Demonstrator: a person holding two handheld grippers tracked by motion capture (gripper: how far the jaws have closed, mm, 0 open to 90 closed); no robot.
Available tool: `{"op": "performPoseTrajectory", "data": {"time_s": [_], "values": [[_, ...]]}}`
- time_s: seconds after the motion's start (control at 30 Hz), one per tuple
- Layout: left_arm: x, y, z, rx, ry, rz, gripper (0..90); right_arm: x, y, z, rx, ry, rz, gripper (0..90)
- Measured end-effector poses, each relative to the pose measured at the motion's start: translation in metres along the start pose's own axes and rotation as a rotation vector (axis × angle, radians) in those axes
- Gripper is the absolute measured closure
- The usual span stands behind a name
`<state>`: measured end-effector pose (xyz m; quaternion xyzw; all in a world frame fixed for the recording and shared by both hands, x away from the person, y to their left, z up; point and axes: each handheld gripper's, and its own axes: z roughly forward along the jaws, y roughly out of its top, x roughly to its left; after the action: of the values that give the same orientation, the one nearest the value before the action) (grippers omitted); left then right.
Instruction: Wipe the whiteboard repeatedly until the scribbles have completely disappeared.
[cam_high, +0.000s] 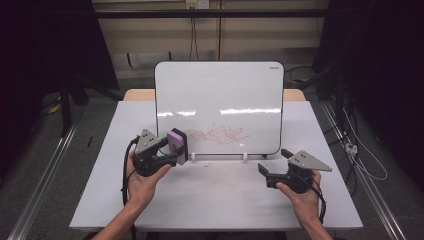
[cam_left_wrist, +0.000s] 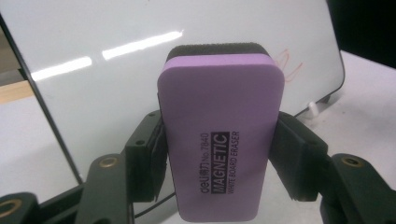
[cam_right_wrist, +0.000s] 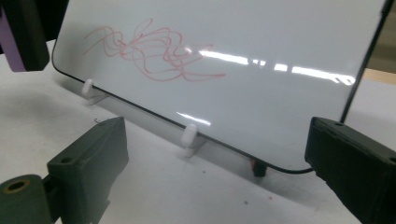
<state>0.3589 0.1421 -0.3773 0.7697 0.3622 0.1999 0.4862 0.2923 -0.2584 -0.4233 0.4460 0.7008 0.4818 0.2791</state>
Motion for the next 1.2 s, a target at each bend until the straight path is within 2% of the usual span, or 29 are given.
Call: {"op": "performPoseTrajectory", "data": {"time_s": [0.2,0.3,0.33,0.43,0.47,0.5,0.53,0.57,0.7,0.77,0.8,0.83,0.93,0.97,1.07,1.13,1.2], "values": [[0.005,0.002,-0.002,0.025,0.043,0.025,41.1,-0.007,-0.004,-0.007,0.046,-0.034,-0.034,5.2],[0.006,0.001,-0.003,0.032,0.051,0.020,41.1,-0.012,-0.009,-0.010,0.030,-0.049,-0.001,4.8],[0.006,0.002,-0.004,0.054,0.073,0.046,41.2,-0.013,-0.009,-0.011,0.026,-0.051,0.005,4.8],[0.005,0.003,-0.002,0.066,0.091,0.063,41.2,-0.012,-0.008,-0.010,0.021,-0.049,-0.004,4.8],[0.004,0.004,-0.001,0.088,0.105,0.077,41.2,-0.011,-0.008,-0.009,0.021,-0.046,-0.005,4.8],[0.003,0.005,0.000,0.096,0.113,0.087,41.2,-0.010,-0.008,-0.008,0.022,-0.037,-0.005,4.8],[0.002,0.007,0.005,0.124,0.142,0.119,41.2,-0.009,-0.008,-0.007,0.023,-0.035,-0.013,4.8],[0.002,0.007,0.005,0.124,0.142,0.119,41.2,-0.009,-0.008,-0.007,0.023,-0.035,-0.013,4.8],[0.003,0.014,0.020,0.190,0.175,0.146,41.2,-0.005,-0.009,-0.004,0.029,-0.023,-0.030,4.8],[0.003,0.017,0.024,0.190,0.209,0.180,41.2,-0.004,-0.010,-0.004,0.031,-0.021,-0.030,4.8],[0.003,0.017,0.024,0.190,0.209,0.180,41.2,-0.004,-0.010,-0.004,0.031,-0.021,-0.030,4.8],[0.002,0.019,0.027,0.187,0.240,0.196,41.2,-0.004,-0.010,-0.004,0.033,-0.021,-0.033,4.8],[0.004,0.022,0.032,0.209,0.248,0.191,41.2,-0.005,-0.011,-0.003,0.035,-0.015,-0.022,4.8],[0.006,0.023,0.036,0.209,0.265,0.195,41.2,-0.005,-0.011,-0.003,0.036,-0.017,-0.023,4.8],[0.009,0.025,0.044,0.219,0.263,0.183,41.3,-0.005,-0.011,-0.003,0.035,-0.017,-0.023,4.8],[0.004,0.025,0.051,0.229,0.275,0.217,41.3,-0.005,-0.011,-0.003,0.035,-0.017,-0.022,4.9],[0.003,0.024,0.056,0.229,0.284,0.230,41.3,-0.006,-0.011,-0.003,0.037,-0.016,-0.023,4.9]]}}
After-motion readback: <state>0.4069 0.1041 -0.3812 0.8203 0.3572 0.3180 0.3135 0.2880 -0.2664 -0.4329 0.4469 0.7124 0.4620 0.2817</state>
